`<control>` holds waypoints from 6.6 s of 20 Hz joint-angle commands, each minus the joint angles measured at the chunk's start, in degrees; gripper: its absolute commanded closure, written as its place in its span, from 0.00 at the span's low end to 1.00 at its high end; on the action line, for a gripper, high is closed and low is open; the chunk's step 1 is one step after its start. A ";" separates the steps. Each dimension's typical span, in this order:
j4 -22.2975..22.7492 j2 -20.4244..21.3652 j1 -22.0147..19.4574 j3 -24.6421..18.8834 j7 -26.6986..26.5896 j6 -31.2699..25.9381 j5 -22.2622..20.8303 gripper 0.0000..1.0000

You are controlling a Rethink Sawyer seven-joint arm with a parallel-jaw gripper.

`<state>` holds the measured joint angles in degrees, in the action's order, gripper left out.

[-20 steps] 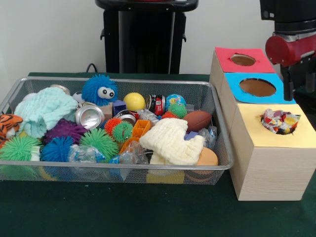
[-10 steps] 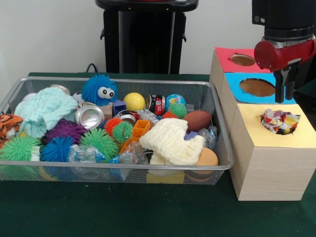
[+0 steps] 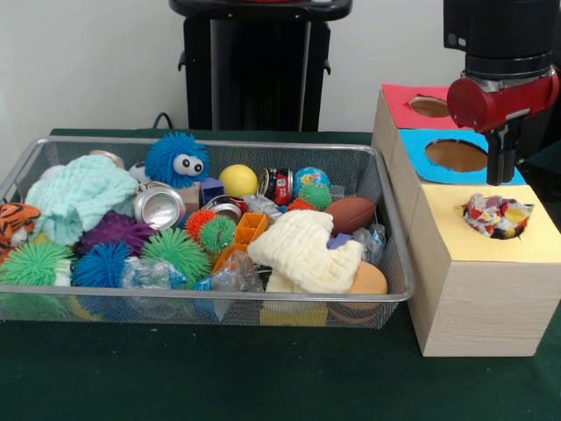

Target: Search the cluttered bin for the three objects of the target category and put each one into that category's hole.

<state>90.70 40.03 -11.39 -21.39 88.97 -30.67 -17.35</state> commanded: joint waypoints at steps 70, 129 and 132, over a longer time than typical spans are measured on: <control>2.24 4.51 -16.63 -2.63 -14.06 -10.03 -5.74 1.00; -21.85 -12.42 -26.38 -5.50 -41.39 -41.23 -31.00 0.00; -22.91 -12.59 -25.47 -5.22 -42.23 -44.57 -32.30 0.00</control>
<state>70.12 29.71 -38.33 -28.45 66.85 -66.43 -44.84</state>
